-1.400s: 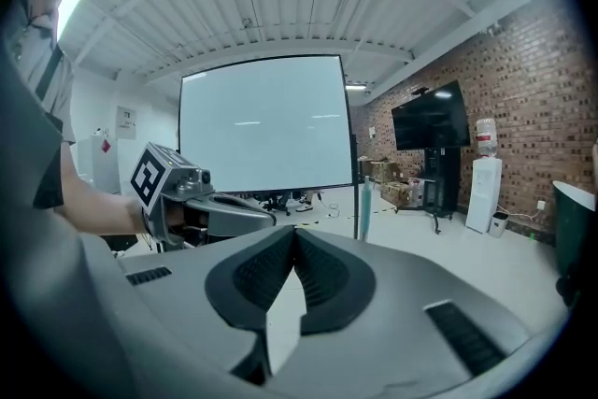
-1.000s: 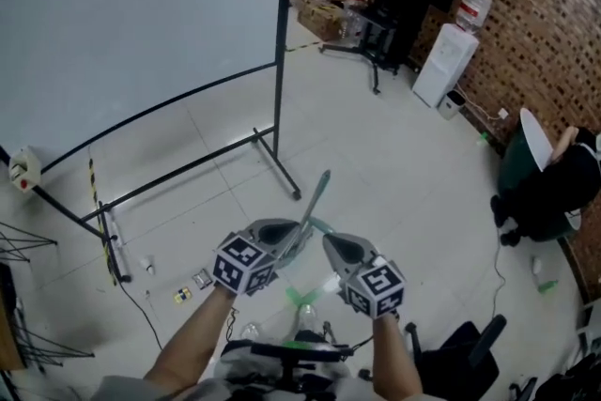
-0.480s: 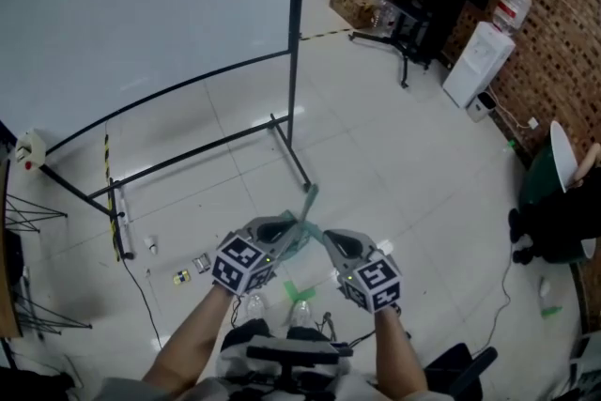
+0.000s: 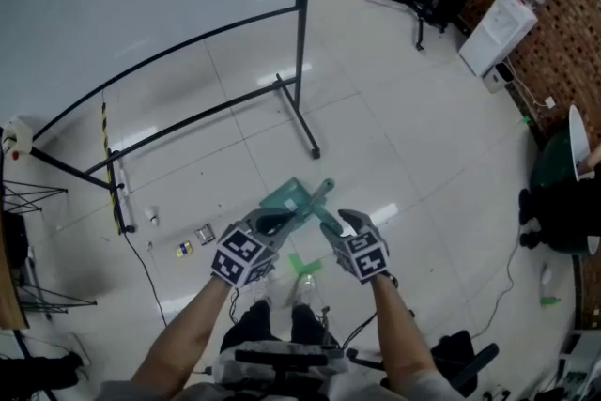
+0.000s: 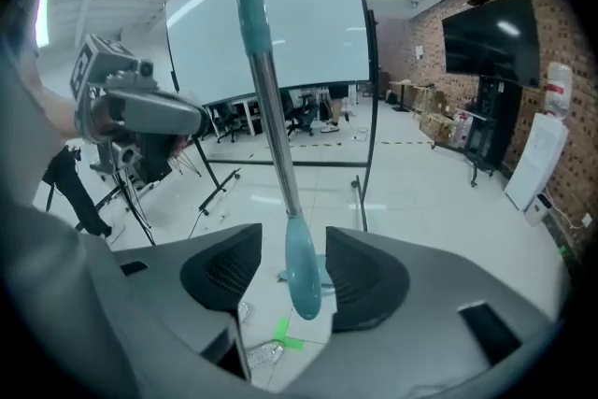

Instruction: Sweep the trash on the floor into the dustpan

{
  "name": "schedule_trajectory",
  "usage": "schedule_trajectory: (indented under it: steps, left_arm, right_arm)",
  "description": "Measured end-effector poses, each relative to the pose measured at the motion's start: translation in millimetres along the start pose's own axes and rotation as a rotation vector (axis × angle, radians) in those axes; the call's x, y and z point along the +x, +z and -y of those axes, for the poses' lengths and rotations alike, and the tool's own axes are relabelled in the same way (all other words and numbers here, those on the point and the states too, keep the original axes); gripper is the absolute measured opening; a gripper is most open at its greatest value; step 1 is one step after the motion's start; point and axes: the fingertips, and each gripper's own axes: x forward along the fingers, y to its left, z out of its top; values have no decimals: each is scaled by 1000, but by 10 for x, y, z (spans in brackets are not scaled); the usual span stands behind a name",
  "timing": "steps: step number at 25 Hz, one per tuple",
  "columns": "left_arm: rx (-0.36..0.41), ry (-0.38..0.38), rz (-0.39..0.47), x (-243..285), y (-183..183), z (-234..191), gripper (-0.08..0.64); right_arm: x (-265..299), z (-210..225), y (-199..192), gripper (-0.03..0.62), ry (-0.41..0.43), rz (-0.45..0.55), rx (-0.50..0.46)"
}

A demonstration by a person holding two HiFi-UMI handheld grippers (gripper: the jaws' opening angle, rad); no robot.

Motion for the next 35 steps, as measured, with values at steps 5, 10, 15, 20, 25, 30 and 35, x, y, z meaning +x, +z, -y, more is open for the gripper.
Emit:
schedule_trajectory:
  steps: [5, 10, 15, 20, 25, 30, 35]
  left_arm:
    - [-42, 22, -55, -44, -218, -163, 8]
    - [-64, 21, -56, -63, -273, -221, 8]
    - [-78, 26, -61, -65, -303, -298, 8]
    - [-80, 20, -66, -71, -304, -322, 8]
    - [-75, 18, -74, -48, -317, -338, 8]
    - [-55, 13, -64, 1, -203, -349, 8]
    - [-21, 7, -41, 109, -22, -345, 8]
  right_arm:
    - [539, -16, -145, 224, 45, -112, -41]
    - [831, -16, -303, 224, 72, -209, -86]
    - [943, -10, -324, 117, 60, -237, -125]
    - [987, 26, -339, 104, 20, -224, -139]
    - [988, 45, -383, 100, 4, -191, -120]
    - [971, 0, -321, 98, 24, -142, -111]
    - [957, 4, -366, 98, 35, -137, -103]
